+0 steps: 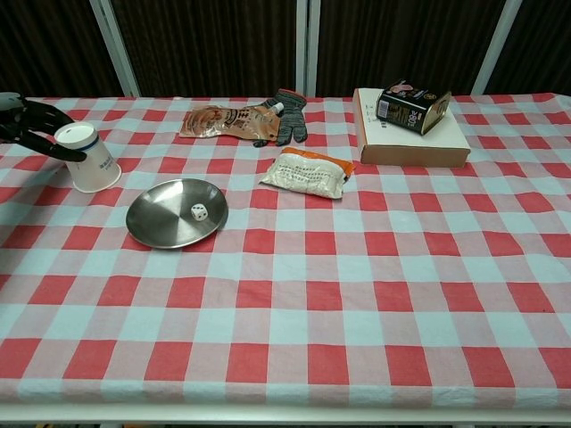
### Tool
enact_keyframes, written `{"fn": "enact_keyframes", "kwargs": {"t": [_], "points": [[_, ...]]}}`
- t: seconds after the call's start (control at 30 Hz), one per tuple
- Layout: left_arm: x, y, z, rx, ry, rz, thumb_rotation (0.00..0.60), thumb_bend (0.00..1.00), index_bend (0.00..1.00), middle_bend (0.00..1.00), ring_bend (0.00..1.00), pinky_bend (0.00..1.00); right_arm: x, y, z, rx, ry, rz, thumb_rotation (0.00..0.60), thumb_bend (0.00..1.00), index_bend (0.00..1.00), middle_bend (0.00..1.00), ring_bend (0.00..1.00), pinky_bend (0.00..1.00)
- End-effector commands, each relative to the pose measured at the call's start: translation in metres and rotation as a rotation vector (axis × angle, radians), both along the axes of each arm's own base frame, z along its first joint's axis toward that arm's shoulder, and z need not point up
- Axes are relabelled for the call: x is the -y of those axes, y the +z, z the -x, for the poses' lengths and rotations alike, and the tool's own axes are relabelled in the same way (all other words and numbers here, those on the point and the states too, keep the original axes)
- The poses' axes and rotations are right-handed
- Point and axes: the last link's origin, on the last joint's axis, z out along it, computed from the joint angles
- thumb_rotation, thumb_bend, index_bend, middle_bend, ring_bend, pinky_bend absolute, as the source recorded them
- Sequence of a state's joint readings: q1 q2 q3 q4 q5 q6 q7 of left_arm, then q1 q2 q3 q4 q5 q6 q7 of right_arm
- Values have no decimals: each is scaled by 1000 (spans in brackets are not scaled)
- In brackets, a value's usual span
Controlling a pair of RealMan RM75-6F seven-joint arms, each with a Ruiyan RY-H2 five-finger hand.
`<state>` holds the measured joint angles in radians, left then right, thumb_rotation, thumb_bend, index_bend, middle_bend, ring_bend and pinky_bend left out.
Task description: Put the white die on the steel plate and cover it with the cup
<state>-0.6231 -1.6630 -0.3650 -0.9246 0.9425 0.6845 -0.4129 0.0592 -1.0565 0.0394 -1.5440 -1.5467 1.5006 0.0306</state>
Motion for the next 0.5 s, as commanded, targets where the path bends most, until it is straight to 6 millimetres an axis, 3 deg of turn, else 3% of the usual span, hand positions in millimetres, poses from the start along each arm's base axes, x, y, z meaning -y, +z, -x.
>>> {"fn": "enact_keyframes", "kwargs": {"t": [0.03, 0.3, 0.5], "points": [[1, 0, -3, -1, -17, -15, 600, 163, 540, 460, 229, 244, 0, 0, 1, 0, -1, -1, 600, 113, 31, 0, 0, 0], [14, 5, -37, 31, -156, 6, 600, 165, 541, 462, 229, 244, 1, -1, 0, 3, 4, -4, 600, 112, 31, 0, 0, 0], [29, -12, -68, 40, -268, 89, 600, 165, 541, 461, 229, 244, 2, -1, 2, 4, -2, -7, 600, 113, 31, 0, 0, 0]]}}
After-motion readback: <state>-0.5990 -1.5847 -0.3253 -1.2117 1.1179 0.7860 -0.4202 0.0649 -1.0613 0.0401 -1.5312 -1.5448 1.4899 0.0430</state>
